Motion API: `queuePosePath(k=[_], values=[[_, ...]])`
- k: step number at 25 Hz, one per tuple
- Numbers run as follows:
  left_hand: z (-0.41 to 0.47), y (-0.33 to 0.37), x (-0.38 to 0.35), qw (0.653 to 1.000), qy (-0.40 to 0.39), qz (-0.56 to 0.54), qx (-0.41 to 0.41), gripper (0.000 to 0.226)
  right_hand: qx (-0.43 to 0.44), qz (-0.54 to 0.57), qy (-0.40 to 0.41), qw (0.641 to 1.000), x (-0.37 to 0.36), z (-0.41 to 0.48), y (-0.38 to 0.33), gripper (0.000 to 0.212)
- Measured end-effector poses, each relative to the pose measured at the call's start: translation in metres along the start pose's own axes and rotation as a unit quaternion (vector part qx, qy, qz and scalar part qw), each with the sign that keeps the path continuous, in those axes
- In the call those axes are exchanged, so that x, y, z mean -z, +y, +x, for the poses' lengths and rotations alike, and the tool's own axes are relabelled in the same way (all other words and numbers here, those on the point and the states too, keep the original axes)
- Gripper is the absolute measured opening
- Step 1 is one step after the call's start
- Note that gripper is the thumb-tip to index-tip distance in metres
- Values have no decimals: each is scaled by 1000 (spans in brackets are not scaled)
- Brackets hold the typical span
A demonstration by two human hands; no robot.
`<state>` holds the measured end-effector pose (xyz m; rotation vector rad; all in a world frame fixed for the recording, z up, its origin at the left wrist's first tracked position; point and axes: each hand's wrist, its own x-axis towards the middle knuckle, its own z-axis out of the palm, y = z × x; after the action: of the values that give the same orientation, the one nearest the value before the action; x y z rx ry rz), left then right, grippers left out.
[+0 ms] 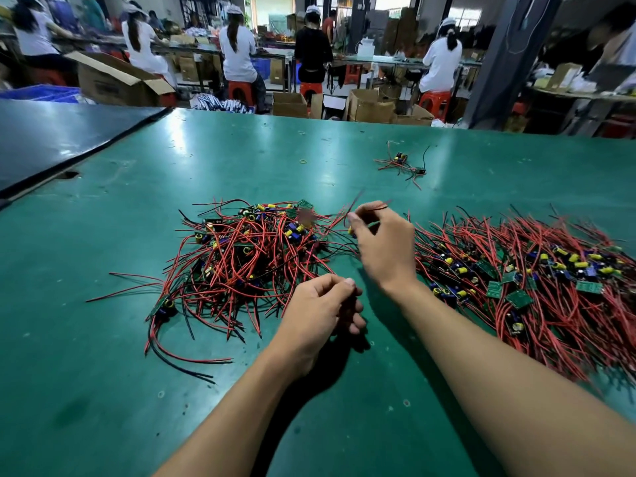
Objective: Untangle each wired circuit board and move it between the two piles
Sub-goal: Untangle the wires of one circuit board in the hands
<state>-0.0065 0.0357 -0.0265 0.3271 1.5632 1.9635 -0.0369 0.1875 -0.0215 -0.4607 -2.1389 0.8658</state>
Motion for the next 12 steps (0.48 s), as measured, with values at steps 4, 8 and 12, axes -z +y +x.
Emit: queuePosePath(k=[4, 8, 12], values=[[0, 0, -2, 1000, 2, -21, 5, 17, -118, 292, 8, 949, 30, -10, -11, 19], [1, 1, -4, 999, 8, -51, -3, 25, -251, 547, -44, 797, 66, -28, -16, 29], [4, 1, -4, 998, 14, -62, -6, 23, -347, 606, -150, 700, 80, -46, -15, 25]])
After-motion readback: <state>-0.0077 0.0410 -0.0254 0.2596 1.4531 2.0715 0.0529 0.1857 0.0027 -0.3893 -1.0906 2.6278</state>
